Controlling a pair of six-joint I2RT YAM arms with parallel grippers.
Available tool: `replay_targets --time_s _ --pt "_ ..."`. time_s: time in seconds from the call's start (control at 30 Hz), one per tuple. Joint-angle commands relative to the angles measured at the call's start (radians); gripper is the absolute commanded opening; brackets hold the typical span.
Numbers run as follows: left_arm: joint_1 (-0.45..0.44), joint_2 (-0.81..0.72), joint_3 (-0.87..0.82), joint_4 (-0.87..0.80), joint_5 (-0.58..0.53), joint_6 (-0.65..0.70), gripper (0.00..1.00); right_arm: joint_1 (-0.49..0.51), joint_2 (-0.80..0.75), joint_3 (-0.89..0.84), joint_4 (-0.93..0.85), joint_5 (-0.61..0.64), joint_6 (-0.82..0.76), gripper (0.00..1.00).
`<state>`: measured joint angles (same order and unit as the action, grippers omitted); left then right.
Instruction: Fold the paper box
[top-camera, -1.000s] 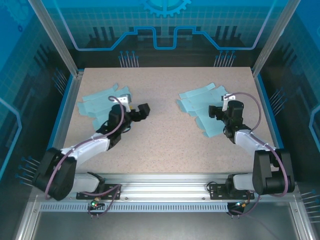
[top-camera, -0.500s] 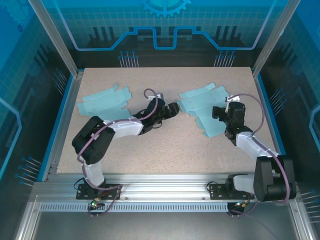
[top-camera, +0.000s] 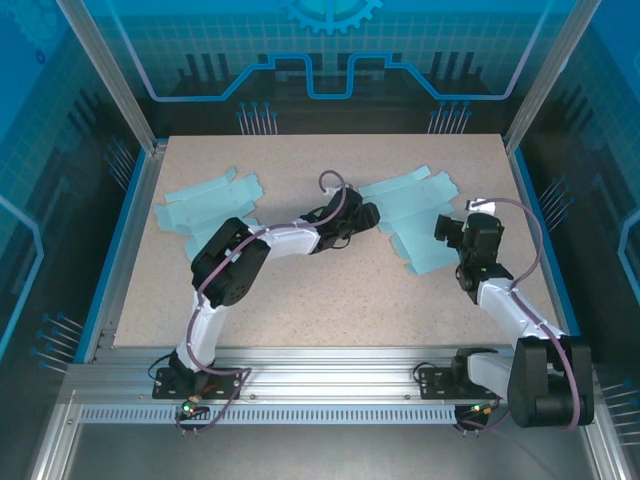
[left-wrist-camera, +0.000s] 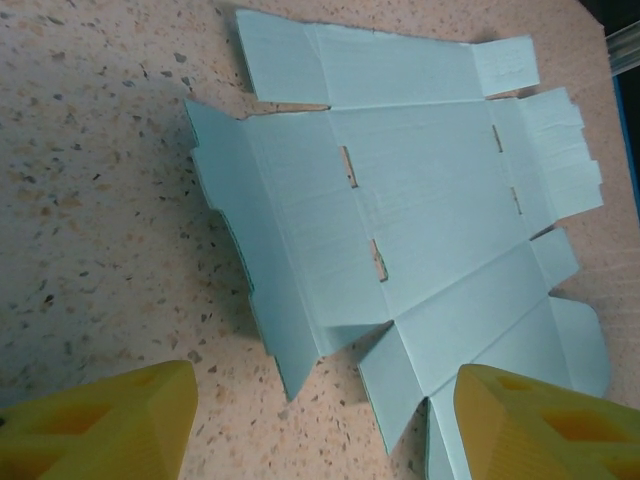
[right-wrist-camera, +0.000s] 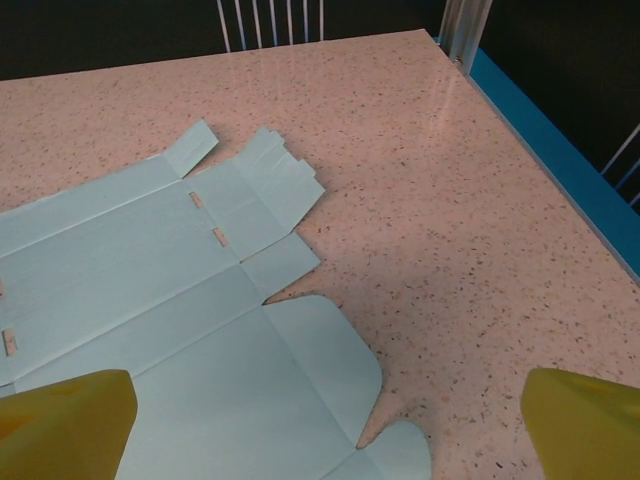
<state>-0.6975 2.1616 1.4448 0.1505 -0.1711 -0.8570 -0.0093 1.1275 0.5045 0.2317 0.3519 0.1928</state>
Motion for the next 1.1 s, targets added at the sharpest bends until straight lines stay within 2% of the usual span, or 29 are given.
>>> replay_targets --time_s 0.0,0.2,0.37,0.5,0.63,0.73,1.07 --pt "-0.006 0.053 0.079 -0.083 -0.011 -0.017 0.7 -0.017 -0.029 -0.016 0.011 0.012 0.025 1.0" --pt "-0.002 0.126 0.167 -0.119 -0.013 -0.023 0.71 -0.02 -0.04 -0.023 0.021 0.009 0.027 1.0" --pt "0.001 0.184 0.237 -0.135 -0.013 -0.012 0.61 -0.025 -0.031 -0.023 0.021 0.001 0.032 1.0" --pt "0.012 0.192 0.244 -0.109 -0.006 0.02 0.37 -0.03 -0.033 -0.02 0.021 -0.007 0.035 1.0" --pt "0.016 0.154 0.237 -0.117 -0.047 0.126 0.12 -0.03 -0.031 -0.018 0.023 -0.017 0.036 1.0" --pt "0.017 0.106 0.213 -0.104 -0.082 0.236 0.0 -0.03 -0.023 -0.014 0.023 -0.026 0.036 1.0" --pt "0.082 -0.148 -0.042 0.106 -0.044 0.614 0.0 -0.031 -0.016 0.005 0.006 -0.114 0.037 1.0"
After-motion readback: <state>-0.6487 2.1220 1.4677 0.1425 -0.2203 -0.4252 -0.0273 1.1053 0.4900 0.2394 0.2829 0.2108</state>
